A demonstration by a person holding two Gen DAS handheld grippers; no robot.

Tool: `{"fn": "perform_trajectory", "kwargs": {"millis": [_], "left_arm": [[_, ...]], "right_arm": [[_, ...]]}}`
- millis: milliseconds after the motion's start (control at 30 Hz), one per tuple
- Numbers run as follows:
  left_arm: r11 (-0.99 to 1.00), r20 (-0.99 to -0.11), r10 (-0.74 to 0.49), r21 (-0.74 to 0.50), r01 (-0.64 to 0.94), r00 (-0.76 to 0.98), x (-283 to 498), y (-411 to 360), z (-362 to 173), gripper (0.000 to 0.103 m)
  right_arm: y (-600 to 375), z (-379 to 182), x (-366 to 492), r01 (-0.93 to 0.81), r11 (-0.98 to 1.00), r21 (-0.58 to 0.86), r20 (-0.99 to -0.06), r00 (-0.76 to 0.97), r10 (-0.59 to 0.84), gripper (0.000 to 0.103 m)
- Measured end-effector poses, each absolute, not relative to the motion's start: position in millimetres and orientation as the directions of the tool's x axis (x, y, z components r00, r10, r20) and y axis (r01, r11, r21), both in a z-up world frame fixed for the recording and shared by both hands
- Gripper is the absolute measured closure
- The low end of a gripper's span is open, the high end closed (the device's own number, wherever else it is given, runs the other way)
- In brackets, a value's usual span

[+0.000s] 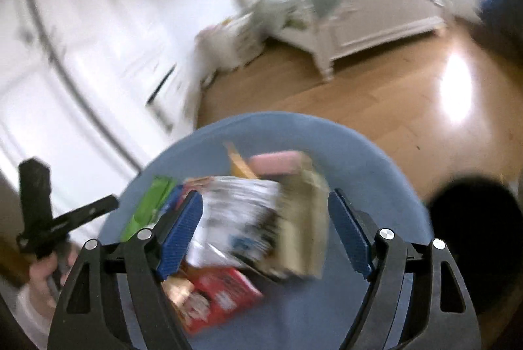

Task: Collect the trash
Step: 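Grasp the green wrapper with the left tool while the right grasps a yellow packet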

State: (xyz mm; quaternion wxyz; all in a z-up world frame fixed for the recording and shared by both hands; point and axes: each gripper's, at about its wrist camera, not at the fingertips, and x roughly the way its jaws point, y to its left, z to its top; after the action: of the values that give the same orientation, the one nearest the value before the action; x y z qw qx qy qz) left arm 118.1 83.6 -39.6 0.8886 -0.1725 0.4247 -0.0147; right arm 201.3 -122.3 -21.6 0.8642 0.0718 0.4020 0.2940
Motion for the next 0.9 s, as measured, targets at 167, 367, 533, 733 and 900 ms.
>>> {"fn": "perform_trajectory", "kwargs": {"millis": [167,367,533,733,900], "left_arm": [[0.941,-0.804,-0.163,-0.301,-0.155,0.572,134,112,-67,0.038],[0.963,-0.815,-0.131,-0.239,-0.121,0.565,136,101,-75,0.059],[0.969,-0.79,-0.147,-0.236,-0.073,0.595,133,96,-79,0.098],[0.962,-0.648,-0.161,-0.272,-0.028,0.744,100,87,-17,0.099],[0.952,-0.543,-0.23,-0.298,0.071,0.808,82,60,46,0.098]], "right_arm": [[-57,-28,235,-0.526,0.836,0.157,-0.76,0.476,0.443,0.038],[-21,-68,269,-0.546,0.836,0.052,-0.869,0.389,0.307,0.084],[-33,-52,251,-0.552,0.824,0.125,-0.802,0.433,0.411,0.092],[-94,31,187,-0.564,0.777,0.279,-0.499,0.607,0.619,0.093],[-158,76,141,-0.546,0.738,0.396,-0.313,0.675,0.668,0.093]]}}
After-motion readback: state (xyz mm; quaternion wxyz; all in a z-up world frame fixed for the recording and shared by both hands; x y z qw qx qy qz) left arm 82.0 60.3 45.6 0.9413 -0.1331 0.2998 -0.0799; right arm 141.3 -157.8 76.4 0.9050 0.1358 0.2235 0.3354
